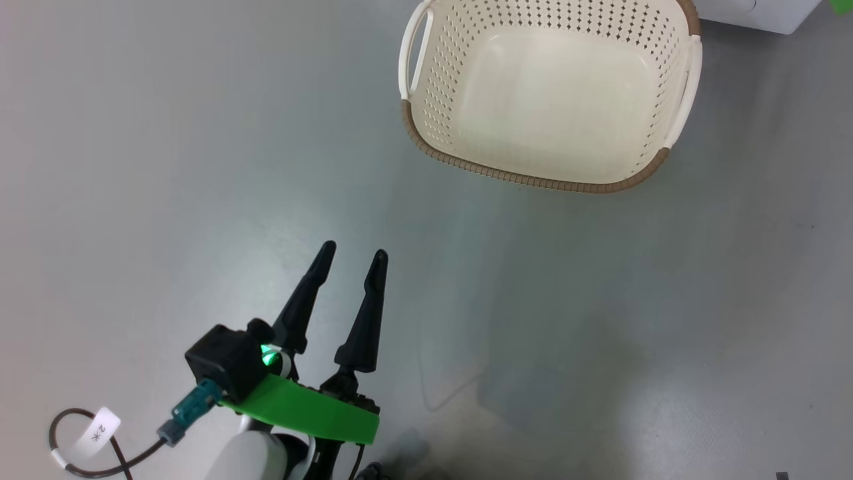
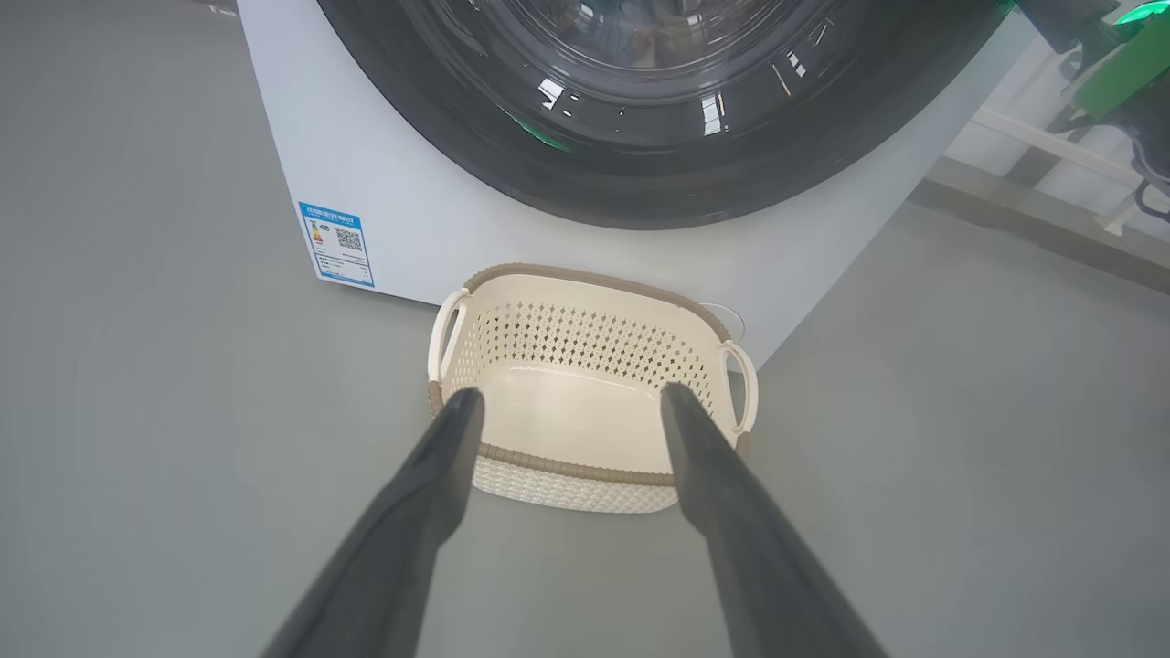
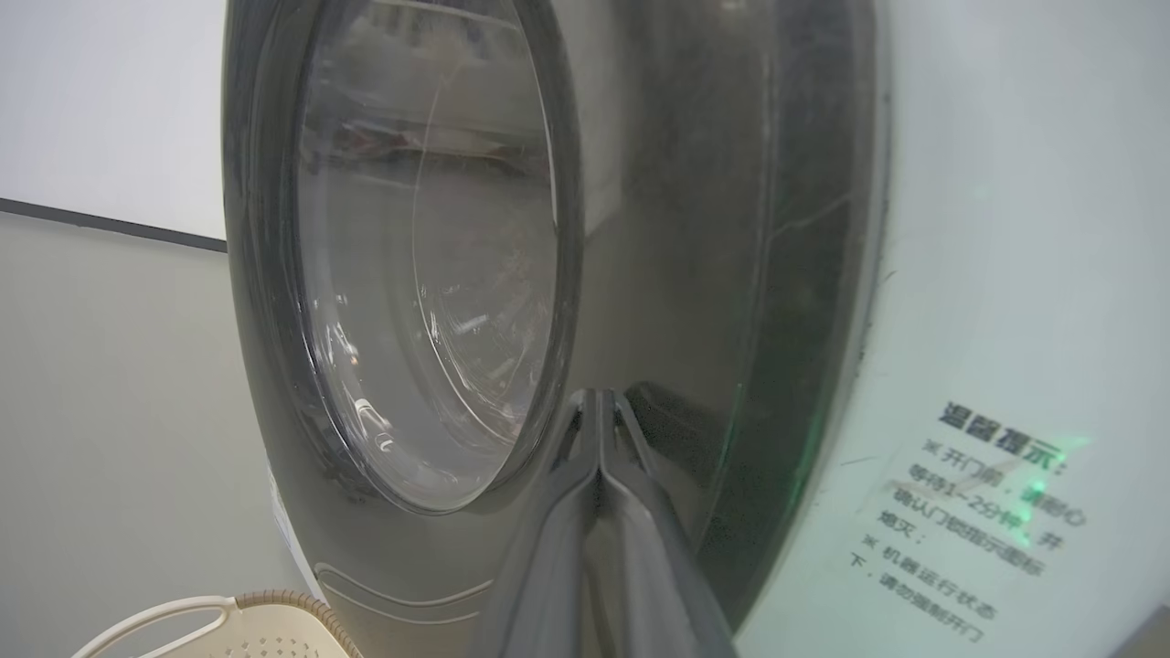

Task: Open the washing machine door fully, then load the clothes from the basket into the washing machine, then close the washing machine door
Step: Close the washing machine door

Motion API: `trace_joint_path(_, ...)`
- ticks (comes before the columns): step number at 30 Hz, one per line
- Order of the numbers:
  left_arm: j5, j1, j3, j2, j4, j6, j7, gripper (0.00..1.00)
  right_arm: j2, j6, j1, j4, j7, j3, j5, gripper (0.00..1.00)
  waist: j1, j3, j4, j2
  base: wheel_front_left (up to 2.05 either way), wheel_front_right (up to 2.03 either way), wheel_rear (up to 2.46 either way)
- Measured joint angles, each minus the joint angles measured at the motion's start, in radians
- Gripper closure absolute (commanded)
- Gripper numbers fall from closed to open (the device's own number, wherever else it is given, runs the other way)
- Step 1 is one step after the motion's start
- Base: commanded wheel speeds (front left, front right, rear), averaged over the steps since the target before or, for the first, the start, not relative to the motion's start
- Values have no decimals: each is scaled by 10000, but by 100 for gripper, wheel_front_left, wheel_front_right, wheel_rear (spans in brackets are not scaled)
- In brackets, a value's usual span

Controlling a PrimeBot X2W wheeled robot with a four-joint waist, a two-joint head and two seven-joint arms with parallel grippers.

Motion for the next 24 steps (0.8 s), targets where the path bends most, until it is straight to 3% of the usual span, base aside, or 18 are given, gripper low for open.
trace_joint_path(11, 31, -18, 244, -17, 50, 8, 0, 0, 81, -21, 531, -176, 4, -401, 146, 100, 0, -412, -189, 0, 0, 0, 0)
trace_joint_path(24, 763, 85, 1254, -21, 451, -54, -2, 0, 995, -31, 4397, -1879, 6, -1705, 550, 100, 0, -1982, -1037, 0, 0, 0, 0)
